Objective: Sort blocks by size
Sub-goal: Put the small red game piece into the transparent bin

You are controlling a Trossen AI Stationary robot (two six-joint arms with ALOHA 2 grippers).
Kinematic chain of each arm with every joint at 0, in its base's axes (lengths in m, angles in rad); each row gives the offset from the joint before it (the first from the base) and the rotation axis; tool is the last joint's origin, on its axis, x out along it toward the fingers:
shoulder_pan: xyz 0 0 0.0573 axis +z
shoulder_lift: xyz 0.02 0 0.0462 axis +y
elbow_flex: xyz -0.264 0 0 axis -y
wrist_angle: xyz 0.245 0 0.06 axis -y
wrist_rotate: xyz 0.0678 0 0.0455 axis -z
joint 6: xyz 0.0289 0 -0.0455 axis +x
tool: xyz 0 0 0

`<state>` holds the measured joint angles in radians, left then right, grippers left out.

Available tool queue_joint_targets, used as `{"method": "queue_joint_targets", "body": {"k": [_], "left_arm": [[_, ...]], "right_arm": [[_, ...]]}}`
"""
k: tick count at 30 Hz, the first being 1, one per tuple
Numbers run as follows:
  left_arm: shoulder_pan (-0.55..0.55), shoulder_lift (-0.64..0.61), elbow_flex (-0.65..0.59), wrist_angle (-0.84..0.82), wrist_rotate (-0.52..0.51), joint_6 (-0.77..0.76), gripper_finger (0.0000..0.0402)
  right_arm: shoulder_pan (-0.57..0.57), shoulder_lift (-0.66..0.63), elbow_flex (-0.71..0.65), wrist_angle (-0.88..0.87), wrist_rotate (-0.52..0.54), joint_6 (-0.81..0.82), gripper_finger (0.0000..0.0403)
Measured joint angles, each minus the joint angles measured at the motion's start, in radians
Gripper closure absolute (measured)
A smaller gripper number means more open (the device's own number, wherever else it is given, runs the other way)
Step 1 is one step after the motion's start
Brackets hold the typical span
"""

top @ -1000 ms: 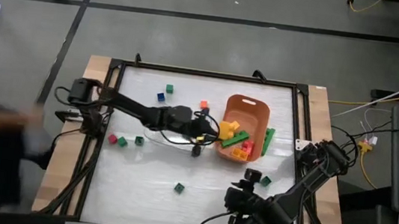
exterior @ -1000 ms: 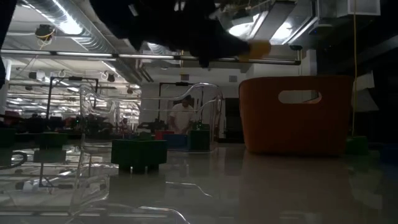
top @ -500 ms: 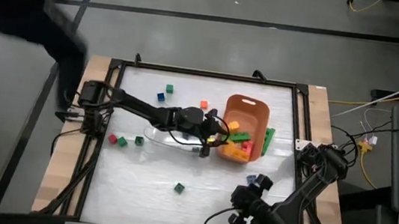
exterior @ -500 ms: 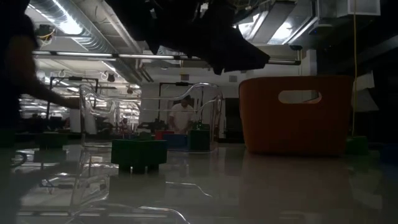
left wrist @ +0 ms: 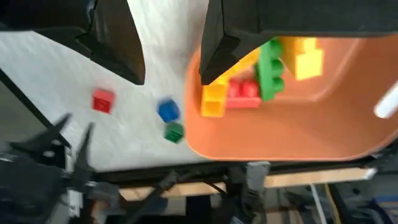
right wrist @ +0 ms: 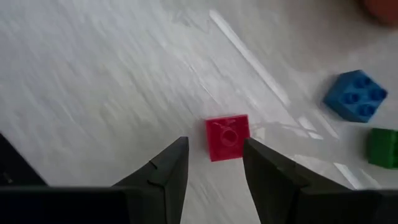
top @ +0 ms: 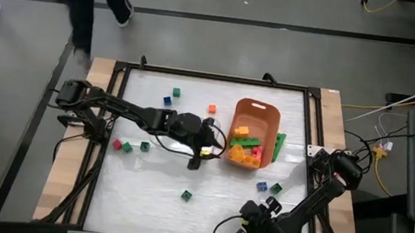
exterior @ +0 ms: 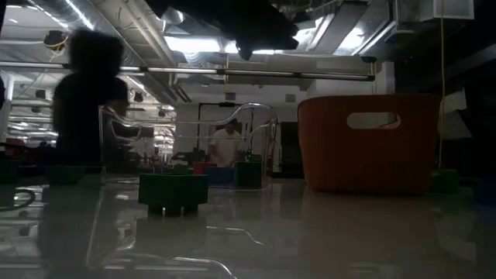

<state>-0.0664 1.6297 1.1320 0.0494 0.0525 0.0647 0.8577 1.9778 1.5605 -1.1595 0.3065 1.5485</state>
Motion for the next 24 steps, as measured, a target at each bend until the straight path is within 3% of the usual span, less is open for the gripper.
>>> {"method": "queue_joint_targets", "body": {"k": [24], "left_arm": [[-0.100,-0.004,-0.001,-0.189,0.015,-0.024,0.0261]], "right_arm": [[-0.001,-0.003,-0.271,0.308,-0.013,-0.008,0.0257]]}}
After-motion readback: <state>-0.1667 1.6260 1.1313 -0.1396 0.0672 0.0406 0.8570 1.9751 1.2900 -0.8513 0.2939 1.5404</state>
